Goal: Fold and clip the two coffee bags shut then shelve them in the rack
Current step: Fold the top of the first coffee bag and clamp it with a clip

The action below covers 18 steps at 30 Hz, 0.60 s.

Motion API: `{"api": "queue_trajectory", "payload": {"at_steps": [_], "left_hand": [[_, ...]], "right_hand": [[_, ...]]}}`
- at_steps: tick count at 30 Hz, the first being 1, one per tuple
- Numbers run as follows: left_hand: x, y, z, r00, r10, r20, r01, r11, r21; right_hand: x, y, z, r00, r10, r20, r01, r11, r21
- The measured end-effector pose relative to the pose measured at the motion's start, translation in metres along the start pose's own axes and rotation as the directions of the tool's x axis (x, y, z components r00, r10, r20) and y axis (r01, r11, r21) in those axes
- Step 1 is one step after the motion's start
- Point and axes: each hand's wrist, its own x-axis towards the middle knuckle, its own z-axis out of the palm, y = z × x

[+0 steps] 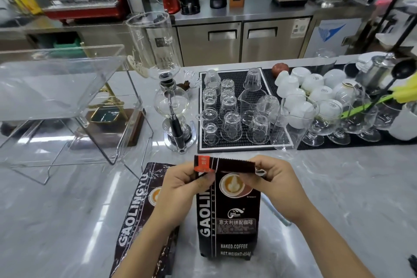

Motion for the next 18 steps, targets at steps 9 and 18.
{"api": "queue_trajectory", "payload": {"at_steps": [9, 18], "left_hand": [[0.0116, -0.0062, -0.0038, 0.996, -0.083, -0.008, 0.082, 0.992, -0.091], [0.0118, -0.0020, 0.0000, 0.993, -0.113, -0.015, 0.110, 0.987, -0.113]], "right_hand": [[0.0071, 0.0046, -0.0061, 0.997, 0.072, 0.008, -0.073, 0.987, 0.140], [0.0056, 0.0051, -0.0059, 0.998, 0.056, 0.014, -0.058, 0.983, 0.172]]}}
